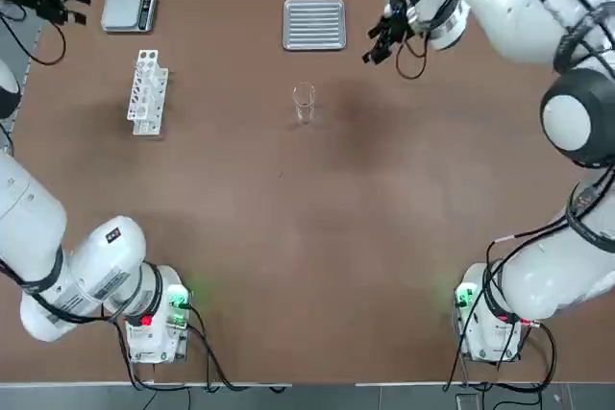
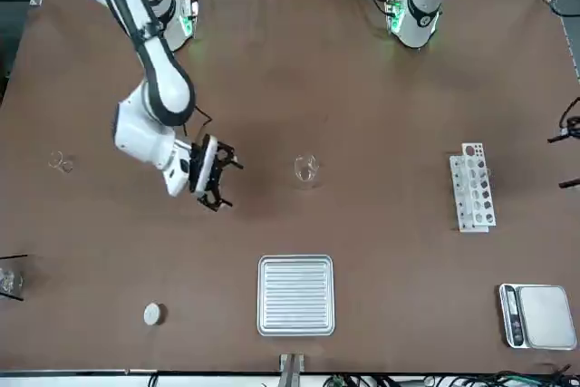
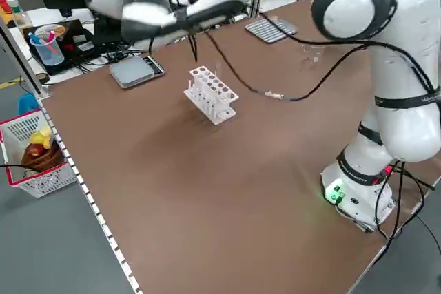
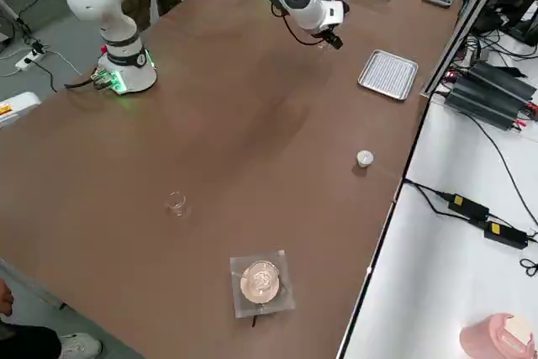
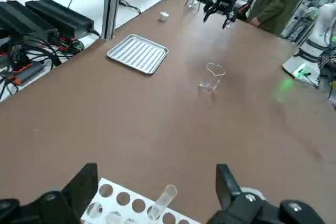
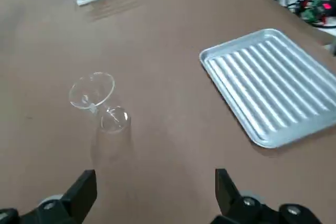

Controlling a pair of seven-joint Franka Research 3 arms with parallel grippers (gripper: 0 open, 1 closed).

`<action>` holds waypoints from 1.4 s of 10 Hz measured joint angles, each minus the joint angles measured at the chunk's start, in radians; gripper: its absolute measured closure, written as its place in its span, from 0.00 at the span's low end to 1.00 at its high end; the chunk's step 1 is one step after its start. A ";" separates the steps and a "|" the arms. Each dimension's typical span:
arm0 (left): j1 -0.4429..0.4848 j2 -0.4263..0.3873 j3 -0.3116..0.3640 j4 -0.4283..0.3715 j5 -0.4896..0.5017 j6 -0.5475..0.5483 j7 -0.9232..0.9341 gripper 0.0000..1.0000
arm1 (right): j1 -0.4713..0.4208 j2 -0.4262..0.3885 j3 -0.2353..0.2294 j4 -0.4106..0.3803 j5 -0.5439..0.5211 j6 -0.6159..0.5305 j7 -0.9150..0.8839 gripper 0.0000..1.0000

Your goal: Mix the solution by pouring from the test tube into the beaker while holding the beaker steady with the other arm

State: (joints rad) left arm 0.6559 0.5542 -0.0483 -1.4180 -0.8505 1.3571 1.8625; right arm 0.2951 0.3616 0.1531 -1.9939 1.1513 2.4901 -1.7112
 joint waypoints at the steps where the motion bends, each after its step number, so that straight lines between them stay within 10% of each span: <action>1: -0.001 0.046 -0.002 -0.001 -0.019 -0.005 0.054 0.01 | 0.000 0.010 0.018 -0.008 0.034 0.002 -0.061 0.00; 5: -0.002 0.178 -0.004 -0.004 -0.085 -0.011 0.313 0.02 | -0.154 0.058 0.212 -0.050 0.146 0.006 -0.215 0.00; 14: 0.014 0.298 -0.007 -0.093 -0.094 -0.025 0.553 0.22 | -0.162 0.237 0.268 0.012 0.407 -0.011 -0.597 0.00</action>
State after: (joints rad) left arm 0.6696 0.8527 -0.0553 -1.5107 -0.9442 1.3317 2.4154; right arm 0.1333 0.5987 0.4216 -1.9816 1.5583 2.4791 -2.3080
